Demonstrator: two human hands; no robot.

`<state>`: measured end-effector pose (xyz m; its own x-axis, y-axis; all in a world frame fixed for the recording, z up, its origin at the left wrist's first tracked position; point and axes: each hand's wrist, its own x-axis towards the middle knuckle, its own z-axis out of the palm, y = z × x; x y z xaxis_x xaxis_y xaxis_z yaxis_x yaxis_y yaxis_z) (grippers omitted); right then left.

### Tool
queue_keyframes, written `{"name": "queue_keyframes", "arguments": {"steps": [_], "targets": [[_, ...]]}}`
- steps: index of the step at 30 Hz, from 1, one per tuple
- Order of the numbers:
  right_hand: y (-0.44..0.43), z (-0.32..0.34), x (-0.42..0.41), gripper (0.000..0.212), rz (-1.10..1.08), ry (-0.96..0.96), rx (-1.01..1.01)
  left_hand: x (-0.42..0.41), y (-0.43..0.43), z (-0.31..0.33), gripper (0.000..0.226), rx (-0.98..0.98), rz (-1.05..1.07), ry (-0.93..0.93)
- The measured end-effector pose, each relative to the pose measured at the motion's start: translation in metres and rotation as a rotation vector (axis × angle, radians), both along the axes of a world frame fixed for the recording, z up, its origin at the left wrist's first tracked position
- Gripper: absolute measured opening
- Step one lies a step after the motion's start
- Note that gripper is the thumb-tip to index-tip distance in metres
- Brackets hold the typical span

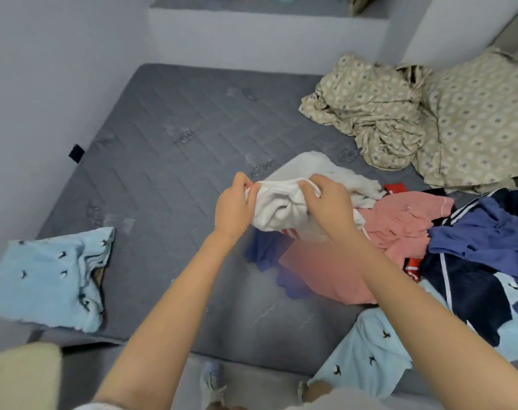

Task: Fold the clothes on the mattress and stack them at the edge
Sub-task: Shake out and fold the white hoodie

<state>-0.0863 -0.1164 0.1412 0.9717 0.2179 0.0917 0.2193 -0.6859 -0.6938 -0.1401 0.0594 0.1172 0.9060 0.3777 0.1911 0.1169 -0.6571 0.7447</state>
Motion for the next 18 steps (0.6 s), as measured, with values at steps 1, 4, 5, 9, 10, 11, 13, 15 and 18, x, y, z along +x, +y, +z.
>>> {"name": "queue_keyframes", "arguments": {"steps": [1,4,5,9,10,11,13,15,18], "targets": [[0.014,0.012,-0.007,0.043,-0.014,-0.012,0.016,-0.008,0.014,0.011,0.018,-0.002,-0.012,-0.023],[0.056,0.044,-0.034,0.041,-0.036,-0.045,0.068,-0.035,0.061,0.043,0.021,-0.020,-0.041,-0.093],[0.070,0.054,-0.043,0.040,-0.031,-0.065,0.078,-0.043,0.077,0.052,0.022,-0.016,-0.048,-0.116],[0.127,0.088,-0.085,0.043,-0.036,-0.118,0.107,-0.079,0.141,0.091,0.024,-0.002,-0.094,-0.179],[0.139,0.094,-0.094,0.043,-0.037,-0.126,0.101,-0.085,0.154,0.099,0.025,0.005,-0.101,-0.188],[0.149,0.100,-0.102,0.042,-0.038,-0.133,0.090,-0.091,0.165,0.107,0.025,0.010,-0.108,-0.195],[0.163,0.111,-0.115,0.041,-0.035,-0.142,0.076,-0.101,0.181,0.119,0.026,0.013,-0.131,-0.205],[0.171,0.123,-0.122,0.041,-0.024,-0.151,0.056,-0.107,0.192,0.130,0.027,0.006,-0.148,-0.226],[0.180,0.141,-0.121,0.041,-0.001,-0.167,0.025,-0.107,0.206,0.148,0.028,-0.032,-0.160,-0.245]]}}
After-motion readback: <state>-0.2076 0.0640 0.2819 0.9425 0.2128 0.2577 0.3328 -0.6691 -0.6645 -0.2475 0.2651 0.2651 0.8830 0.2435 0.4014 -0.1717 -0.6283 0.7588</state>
